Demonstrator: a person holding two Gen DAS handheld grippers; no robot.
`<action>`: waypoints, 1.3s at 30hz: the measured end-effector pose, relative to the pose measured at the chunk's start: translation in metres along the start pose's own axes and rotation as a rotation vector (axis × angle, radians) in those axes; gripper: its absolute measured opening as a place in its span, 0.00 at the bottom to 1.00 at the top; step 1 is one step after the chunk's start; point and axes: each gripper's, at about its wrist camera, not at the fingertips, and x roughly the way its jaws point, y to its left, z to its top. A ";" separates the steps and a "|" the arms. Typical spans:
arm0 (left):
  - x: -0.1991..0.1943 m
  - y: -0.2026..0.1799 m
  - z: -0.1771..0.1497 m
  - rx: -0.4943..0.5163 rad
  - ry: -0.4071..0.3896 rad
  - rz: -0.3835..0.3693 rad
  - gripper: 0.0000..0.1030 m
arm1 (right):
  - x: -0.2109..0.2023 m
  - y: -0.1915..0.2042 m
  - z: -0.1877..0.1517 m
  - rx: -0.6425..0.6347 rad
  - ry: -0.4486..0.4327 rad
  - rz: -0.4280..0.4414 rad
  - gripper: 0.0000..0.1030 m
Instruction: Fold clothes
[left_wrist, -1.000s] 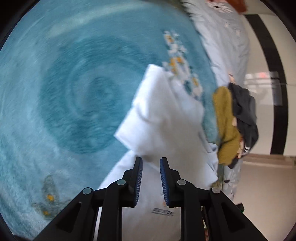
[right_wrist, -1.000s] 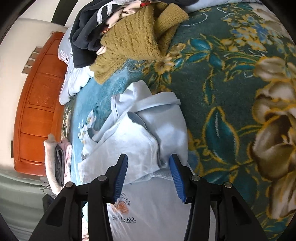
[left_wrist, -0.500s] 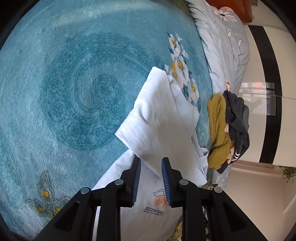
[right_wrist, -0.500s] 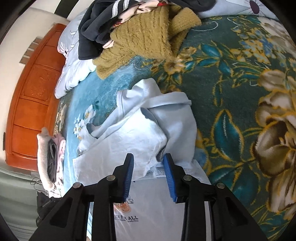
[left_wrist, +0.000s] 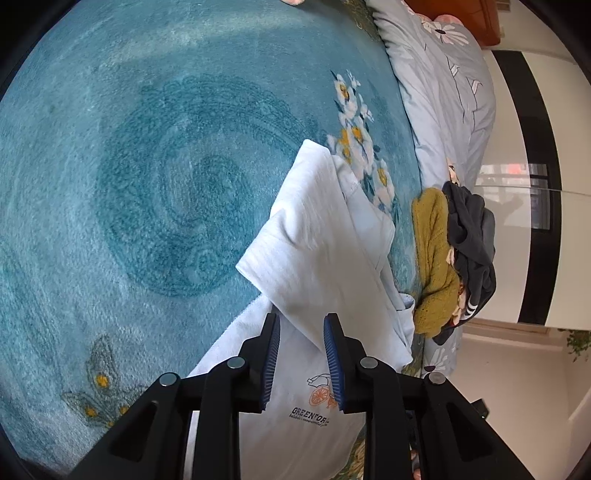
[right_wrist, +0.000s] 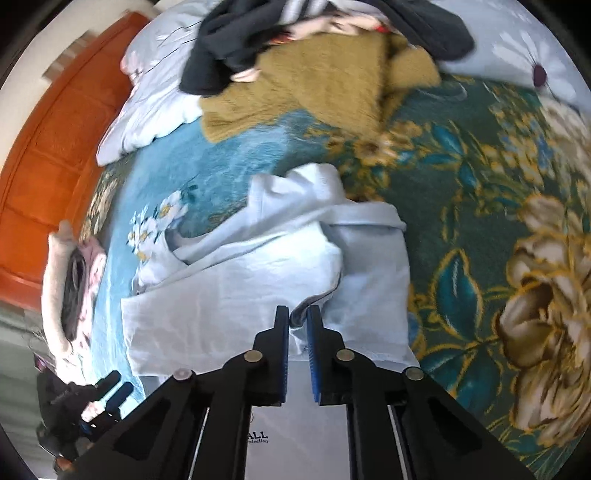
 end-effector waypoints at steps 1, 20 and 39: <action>0.000 0.001 0.000 -0.004 0.000 -0.003 0.27 | 0.002 -0.001 0.001 0.003 0.006 -0.012 0.08; -0.004 0.005 0.001 -0.030 -0.005 -0.022 0.31 | 0.009 -0.020 0.005 0.104 0.004 -0.022 0.03; -0.025 0.017 -0.003 0.001 0.005 0.033 0.37 | -0.021 -0.055 -0.009 0.124 -0.079 -0.136 0.06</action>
